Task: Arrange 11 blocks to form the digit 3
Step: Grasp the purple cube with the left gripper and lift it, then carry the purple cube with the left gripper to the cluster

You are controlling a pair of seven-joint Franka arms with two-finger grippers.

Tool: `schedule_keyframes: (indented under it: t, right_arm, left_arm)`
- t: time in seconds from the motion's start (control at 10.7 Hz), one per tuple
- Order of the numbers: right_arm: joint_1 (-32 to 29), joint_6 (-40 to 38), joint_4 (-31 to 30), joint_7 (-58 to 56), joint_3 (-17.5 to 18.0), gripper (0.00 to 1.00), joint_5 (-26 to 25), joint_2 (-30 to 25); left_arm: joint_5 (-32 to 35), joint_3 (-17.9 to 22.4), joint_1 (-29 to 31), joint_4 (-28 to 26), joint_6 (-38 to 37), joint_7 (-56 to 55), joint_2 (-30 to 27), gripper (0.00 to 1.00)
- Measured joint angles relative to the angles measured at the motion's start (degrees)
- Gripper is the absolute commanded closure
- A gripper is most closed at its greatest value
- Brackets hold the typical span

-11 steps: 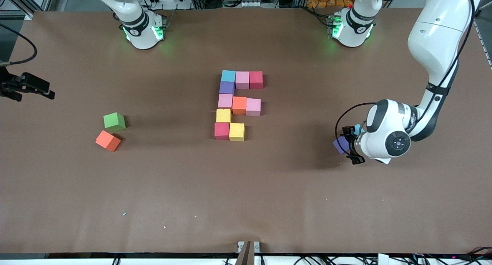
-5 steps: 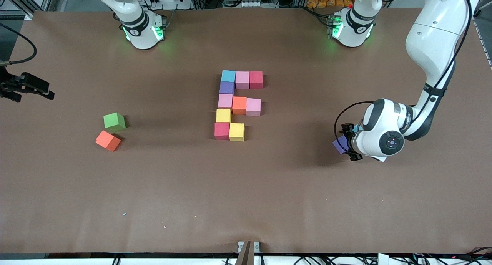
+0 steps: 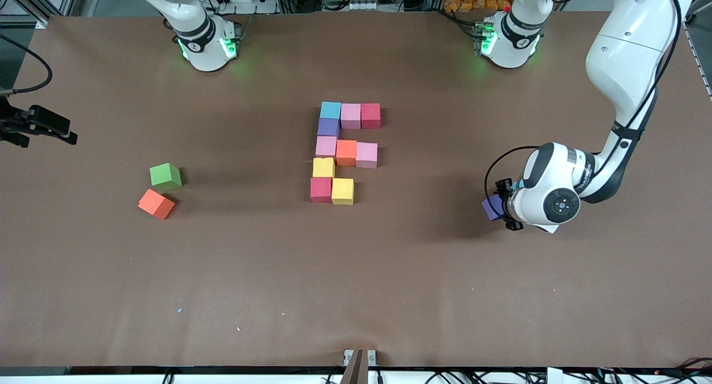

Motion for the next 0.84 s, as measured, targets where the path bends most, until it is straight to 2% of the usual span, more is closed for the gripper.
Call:
schedule_keyframes:
  t: [0.09,0.37,0.66,0.84]
  right_arm:
    - [-0.01,0.00,0.00,0.00,0.00,0.00,-0.01,0.00]
    - [-0.01,0.00,0.00,0.00,0.02,0.00,-0.03,0.00]
    - [-0.04,0.06,0.00,0.00,-0.01,0.00,-0.49,0.00]
    - [-0.14,0.15,0.00,0.06,-0.07,0.00,-1.15,0.00]
  left_arm:
    - [0.01,-0.03,0.00,0.08,0.07,0.00,-0.01,0.58]
    - [0.15,-0.33,-1.89,1.29,0.75,0.11,0.00,0.61]
    - [0.15,-0.51,-8.83,5.00,0.85,-0.15,0.58,0.60]
    - [1.47,-0.33,-15.79,7.66,0.89,-0.34,2.32,0.59]
